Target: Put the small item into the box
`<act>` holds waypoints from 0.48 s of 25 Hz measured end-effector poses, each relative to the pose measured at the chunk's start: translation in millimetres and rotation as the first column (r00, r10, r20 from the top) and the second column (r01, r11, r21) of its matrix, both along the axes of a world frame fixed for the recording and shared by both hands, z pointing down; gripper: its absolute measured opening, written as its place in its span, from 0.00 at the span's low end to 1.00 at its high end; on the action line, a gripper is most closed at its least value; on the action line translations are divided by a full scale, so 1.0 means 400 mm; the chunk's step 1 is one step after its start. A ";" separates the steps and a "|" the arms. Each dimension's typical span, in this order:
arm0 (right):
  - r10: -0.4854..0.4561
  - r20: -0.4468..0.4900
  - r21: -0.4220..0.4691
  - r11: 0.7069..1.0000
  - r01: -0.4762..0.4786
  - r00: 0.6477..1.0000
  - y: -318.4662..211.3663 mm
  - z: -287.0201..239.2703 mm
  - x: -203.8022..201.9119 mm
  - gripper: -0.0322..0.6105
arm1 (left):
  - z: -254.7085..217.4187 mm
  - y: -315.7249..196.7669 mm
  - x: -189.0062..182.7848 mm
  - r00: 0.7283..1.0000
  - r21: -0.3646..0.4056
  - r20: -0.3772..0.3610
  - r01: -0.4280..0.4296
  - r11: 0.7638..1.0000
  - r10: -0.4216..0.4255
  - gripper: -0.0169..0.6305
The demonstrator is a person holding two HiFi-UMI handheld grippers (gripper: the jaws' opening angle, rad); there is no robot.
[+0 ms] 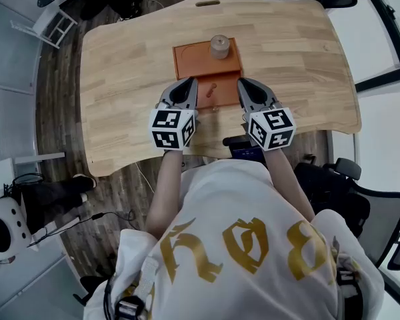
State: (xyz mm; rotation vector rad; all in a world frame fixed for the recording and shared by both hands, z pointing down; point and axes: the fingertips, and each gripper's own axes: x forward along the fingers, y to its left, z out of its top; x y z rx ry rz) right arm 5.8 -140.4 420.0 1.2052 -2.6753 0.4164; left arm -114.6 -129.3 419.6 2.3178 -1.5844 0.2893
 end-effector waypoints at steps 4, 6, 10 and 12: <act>-0.004 -0.014 0.011 1.000 0.004 1.000 -0.007 -0.006 -0.005 0.07 | -0.005 -0.007 0.002 1.000 0.005 0.005 -0.012 1.000 0.012 0.04; -0.006 -0.025 0.012 1.000 0.006 1.000 -0.008 -0.005 -0.007 0.07 | 0.001 -0.009 0.004 1.000 -0.002 0.000 -0.015 1.000 0.015 0.04; -0.002 -0.030 0.007 1.000 0.002 1.000 -0.015 0.001 -0.004 0.07 | 0.011 -0.021 0.012 1.000 -0.010 0.002 -0.025 1.000 0.025 0.04; 0.002 -0.033 0.005 1.000 -0.002 0.999 -0.019 0.003 -0.001 0.07 | 0.018 -0.022 0.013 1.000 -0.015 0.009 -0.027 1.000 0.027 0.04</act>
